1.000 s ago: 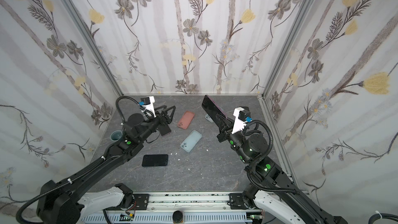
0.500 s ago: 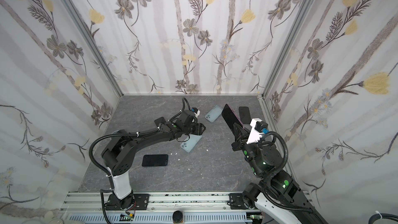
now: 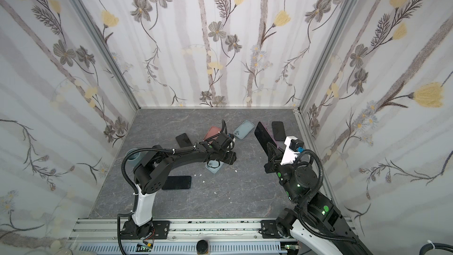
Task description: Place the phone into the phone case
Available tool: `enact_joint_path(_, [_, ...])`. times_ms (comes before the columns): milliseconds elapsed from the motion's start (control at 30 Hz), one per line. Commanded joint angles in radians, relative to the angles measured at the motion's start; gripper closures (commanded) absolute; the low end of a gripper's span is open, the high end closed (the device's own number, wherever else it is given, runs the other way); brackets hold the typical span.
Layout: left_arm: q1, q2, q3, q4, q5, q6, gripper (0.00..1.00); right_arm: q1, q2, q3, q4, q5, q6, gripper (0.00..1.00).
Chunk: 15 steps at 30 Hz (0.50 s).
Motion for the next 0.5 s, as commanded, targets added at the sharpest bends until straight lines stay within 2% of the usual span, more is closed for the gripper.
enact_joint_path(0, [-0.003,-0.018,-0.015,0.009,-0.05,0.026,0.39,-0.001,0.015,0.0,0.054,-0.022,0.009,1.0])
enact_joint_path(367, [-0.004,0.022,-0.001,-0.002,-0.068,0.055,0.4,0.0,0.033,0.003,0.053,-0.045,0.015,1.0])
enact_joint_path(467, [-0.007,0.02,-0.014,0.008,-0.035,0.064,0.45,-0.001,0.032,0.007,0.051,-0.058,0.022,1.0])
